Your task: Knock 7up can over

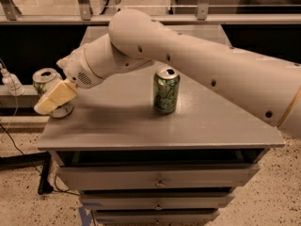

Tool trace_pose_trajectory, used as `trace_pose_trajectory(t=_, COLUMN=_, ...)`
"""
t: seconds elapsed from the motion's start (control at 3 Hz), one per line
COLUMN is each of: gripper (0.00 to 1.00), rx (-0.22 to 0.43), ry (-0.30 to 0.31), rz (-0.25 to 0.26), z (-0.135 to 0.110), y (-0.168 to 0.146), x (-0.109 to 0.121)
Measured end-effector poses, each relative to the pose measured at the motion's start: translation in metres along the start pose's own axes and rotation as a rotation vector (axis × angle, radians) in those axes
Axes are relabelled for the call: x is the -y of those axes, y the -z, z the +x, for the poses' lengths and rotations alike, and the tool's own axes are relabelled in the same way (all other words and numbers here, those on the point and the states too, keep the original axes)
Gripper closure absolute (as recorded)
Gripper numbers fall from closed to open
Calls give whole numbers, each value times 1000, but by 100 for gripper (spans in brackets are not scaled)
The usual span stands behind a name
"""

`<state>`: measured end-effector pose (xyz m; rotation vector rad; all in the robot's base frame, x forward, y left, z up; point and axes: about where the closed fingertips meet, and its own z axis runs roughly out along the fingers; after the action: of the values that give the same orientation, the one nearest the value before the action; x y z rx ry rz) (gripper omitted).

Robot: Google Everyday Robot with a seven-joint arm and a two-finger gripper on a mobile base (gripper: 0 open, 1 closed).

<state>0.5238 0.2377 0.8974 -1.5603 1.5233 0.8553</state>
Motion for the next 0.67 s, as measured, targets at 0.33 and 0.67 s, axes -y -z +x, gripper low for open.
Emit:
trace_pose_trajectory(t=0.33, gripper=40, rx=-6, ry=-13, rz=14, z=5, y=5, x=4)
trace_pose_trajectory(t=0.67, gripper=62, rx=-17, ry=-27, rz=41, z=10, y=15, x=13)
